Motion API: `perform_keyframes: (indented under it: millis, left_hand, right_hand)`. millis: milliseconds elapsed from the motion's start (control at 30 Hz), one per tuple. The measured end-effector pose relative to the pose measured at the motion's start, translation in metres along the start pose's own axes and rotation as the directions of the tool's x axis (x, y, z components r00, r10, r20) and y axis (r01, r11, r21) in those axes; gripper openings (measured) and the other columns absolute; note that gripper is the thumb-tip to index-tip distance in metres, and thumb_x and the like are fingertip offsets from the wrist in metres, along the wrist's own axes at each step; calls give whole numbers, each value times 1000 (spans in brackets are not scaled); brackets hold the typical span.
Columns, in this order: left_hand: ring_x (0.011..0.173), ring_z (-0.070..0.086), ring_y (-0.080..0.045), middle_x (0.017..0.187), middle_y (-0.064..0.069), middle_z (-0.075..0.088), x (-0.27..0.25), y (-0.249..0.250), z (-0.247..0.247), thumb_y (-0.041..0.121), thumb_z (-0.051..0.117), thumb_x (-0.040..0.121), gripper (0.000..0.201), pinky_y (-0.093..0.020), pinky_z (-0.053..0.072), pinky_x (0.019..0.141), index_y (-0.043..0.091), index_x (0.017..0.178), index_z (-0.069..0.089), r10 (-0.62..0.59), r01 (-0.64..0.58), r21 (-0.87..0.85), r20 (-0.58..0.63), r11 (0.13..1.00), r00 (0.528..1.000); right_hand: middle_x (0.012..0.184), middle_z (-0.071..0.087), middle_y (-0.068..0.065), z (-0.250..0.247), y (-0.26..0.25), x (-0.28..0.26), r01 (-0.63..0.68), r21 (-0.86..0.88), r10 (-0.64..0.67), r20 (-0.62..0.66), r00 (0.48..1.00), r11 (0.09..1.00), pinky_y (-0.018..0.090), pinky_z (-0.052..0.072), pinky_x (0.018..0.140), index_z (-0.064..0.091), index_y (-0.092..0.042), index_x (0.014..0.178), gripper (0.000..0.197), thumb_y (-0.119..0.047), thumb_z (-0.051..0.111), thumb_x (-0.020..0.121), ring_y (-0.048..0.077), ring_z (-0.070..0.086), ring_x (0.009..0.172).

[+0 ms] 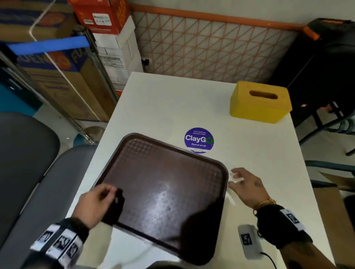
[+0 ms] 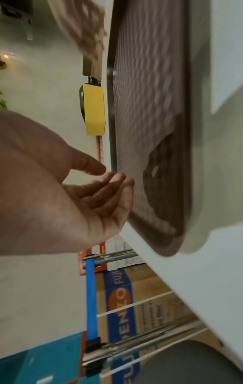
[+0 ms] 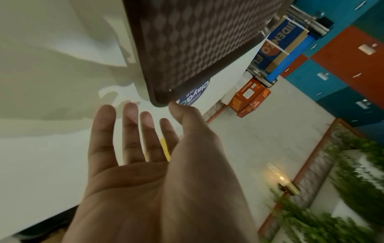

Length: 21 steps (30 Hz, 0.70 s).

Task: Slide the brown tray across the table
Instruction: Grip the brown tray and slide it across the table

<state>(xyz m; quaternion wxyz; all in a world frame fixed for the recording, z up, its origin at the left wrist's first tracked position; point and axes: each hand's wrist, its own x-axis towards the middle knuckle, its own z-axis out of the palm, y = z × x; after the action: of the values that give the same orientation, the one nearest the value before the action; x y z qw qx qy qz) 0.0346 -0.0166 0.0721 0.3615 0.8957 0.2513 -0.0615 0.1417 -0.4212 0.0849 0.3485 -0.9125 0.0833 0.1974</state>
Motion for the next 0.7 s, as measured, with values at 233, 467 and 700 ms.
perform_keyframes:
  millis: [233,467,700]
  left_hand:
    - [110,59,-35,119,-17,64,47,-11,-10,10,68,75,40,-36,40,99,15,115,66,81,-84,162,20,983,996]
    - [113,53,-43,121,-27,59,61,-20,-9,2,61,76,47,-41,37,100,8,122,59,93,-85,219,-26,972,995]
    - [99,64,-39,102,-19,71,83,-19,-9,-6,53,76,44,-39,44,94,11,116,63,42,-34,162,-50,986,998]
  right_hand:
    - [85,68,13,38,5,-35,-202,173,207,-12,978,964,49,58,82,56,-10,114,36,-6,56,79,37,66,85]
    - [91,69,23,59,1,-45,-241,286,267,-55,962,927,42,61,63,55,-10,117,39,4,57,80,34,66,77]
    - [75,58,6,57,1,-20,-193,185,217,-120,969,964,51,59,75,57,-10,115,39,-2,59,78,37,66,80]
